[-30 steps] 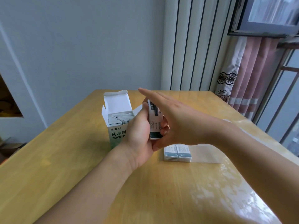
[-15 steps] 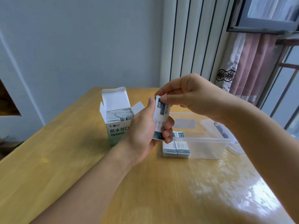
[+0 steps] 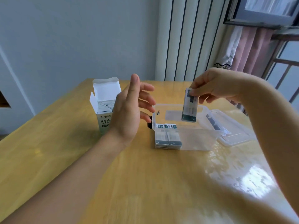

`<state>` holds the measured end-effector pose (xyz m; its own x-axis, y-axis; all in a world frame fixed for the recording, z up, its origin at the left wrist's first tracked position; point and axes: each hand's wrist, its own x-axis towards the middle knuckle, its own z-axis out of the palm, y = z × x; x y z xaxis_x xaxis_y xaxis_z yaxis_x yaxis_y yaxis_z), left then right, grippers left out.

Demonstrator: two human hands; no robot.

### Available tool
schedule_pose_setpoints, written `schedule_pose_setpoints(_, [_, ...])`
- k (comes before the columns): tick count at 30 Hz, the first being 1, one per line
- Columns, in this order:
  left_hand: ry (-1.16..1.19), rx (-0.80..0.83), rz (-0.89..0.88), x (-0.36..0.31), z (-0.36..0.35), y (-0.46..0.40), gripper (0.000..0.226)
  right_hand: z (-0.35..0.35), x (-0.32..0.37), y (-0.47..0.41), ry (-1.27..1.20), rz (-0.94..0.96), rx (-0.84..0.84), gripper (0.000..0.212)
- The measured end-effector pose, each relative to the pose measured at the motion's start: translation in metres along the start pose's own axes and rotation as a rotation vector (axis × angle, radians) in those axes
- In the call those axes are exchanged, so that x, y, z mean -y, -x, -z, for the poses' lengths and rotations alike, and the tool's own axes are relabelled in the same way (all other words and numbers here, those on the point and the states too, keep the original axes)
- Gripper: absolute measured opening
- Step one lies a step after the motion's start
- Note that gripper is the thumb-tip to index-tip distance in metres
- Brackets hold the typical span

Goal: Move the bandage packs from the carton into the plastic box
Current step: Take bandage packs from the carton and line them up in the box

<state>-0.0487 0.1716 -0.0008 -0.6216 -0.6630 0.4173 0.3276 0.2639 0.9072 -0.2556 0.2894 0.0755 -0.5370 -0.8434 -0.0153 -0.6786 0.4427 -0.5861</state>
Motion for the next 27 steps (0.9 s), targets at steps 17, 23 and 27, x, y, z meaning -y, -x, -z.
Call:
schedule_pose_setpoints(17, [-0.274,0.084,-0.191,0.027,-0.004,0.005,0.063,-0.062,-0.013,-0.025,0.475,-0.181,0.353,0.011])
schedule_pose_setpoints(23, [-0.266,0.094,-0.184,0.027,-0.004,0.004,0.065,-0.067,-0.011,-0.026,0.525,-0.167,0.352,0.021])
schedule_pose_setpoints(27, [-0.26,0.089,-0.183,0.027,-0.003,0.003,0.062,-0.065,-0.009,-0.024,0.509,-0.149,0.367,0.029])
